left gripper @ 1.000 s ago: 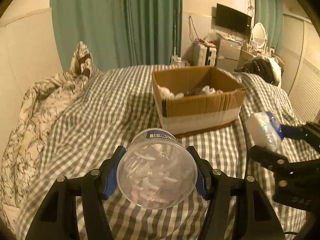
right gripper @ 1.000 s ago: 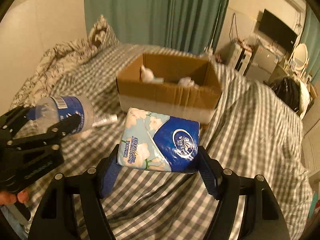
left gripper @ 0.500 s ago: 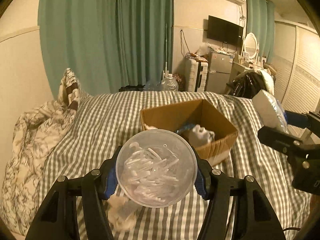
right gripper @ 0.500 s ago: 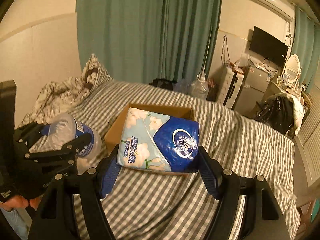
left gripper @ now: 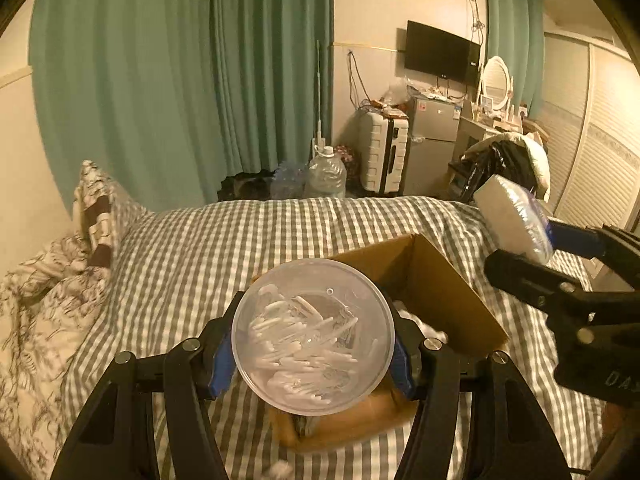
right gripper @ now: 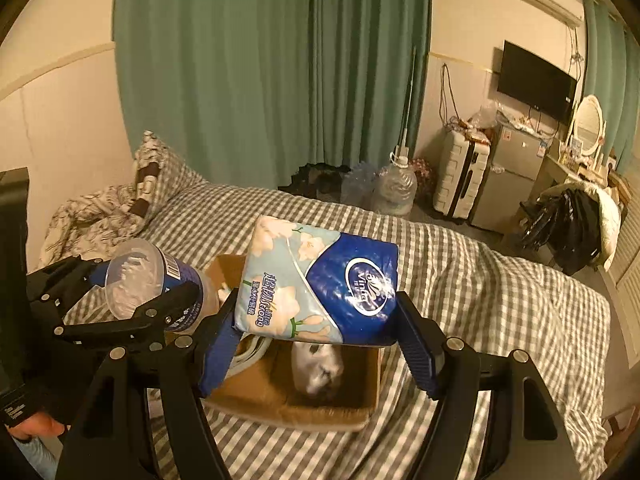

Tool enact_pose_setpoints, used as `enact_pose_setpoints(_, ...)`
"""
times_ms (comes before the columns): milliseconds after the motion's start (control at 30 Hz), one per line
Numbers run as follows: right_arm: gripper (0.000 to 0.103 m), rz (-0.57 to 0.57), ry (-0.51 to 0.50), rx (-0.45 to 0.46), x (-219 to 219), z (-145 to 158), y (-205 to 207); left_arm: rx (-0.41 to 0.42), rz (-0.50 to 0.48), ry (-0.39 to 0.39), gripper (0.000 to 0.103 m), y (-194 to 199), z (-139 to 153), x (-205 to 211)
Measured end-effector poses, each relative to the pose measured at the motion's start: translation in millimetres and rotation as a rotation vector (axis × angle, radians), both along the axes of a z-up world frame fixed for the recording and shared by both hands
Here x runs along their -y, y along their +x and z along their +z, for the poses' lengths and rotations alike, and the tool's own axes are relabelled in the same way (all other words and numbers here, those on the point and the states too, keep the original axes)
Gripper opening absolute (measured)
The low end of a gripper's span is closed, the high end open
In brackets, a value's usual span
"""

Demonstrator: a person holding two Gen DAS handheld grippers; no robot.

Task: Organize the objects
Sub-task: 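Carry the floss jar and tissue pack into the box and open both tools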

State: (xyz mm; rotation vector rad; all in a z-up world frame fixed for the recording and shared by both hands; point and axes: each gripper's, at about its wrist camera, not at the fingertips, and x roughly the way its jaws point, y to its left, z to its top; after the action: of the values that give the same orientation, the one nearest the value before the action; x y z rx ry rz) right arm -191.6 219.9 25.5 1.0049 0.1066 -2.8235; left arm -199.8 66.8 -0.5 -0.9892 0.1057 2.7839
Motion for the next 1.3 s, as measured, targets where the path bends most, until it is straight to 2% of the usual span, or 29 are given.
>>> enact_pose_setpoints(267, 0.071, -0.021, -0.030, 0.062, -15.0, -42.4, -57.2, 0.064, -0.016, 0.012, 0.063, -49.8, -39.8, -4.9)
enact_pose_setpoints(433, 0.072, -0.020, -0.062, 0.100, -22.8, -66.3, -72.8, 0.084, -0.039, 0.025, 0.063, -65.1, -56.9, -3.0)
enact_pose_setpoints(567, 0.077, -0.033, -0.075, 0.092, -26.7, -66.9, -73.6, 0.098, -0.056, 0.026, 0.064, -68.5, -63.3, -1.2)
enact_pose_setpoints(633, 0.087, -0.051, -0.083, 0.077, -28.9, -61.6, -70.2, 0.107, -0.045, 0.033, 0.064, -66.0, -62.0, 0.1)
enact_pose_setpoints(700, 0.089, -0.066, -0.084, 0.066, -30.7, -54.6, -67.3, 0.122, -0.037, 0.046, 0.065, -63.5, -60.6, 4.8)
enact_pose_setpoints(767, 0.091, -0.083, -0.078, 0.055, -32.2, -46.0, -61.8, 0.106, -0.024, 0.046, 0.077, -58.5, -53.8, 9.6)
enact_pose_setpoints(833, 0.093, -0.096, -0.075, 0.046, -32.5, -37.3, -54.2, 0.067, -0.008, 0.034, 0.082, -48.9, -41.7, 14.8)
enact_pose_setpoints(933, 0.093, -0.099, -0.060, 0.034, -28.0, -21.7, -38.0, 0.034, -0.004, 0.027, 0.083, -34.3, -20.4, 19.3)
enact_pose_setpoints(1033, 0.095, -0.102, -0.031, 0.005, -20.9, -0.1, -16.9, -0.002, 0.000, 0.019, 0.093, -16.7, 3.6, 25.4)
enact_pose_setpoints(1300, 0.103, -0.087, 0.043, -0.098, 5.8, 61.0, 56.1, -0.109, 0.014, 0.023, 0.094, 41.3, 60.8, 52.0)
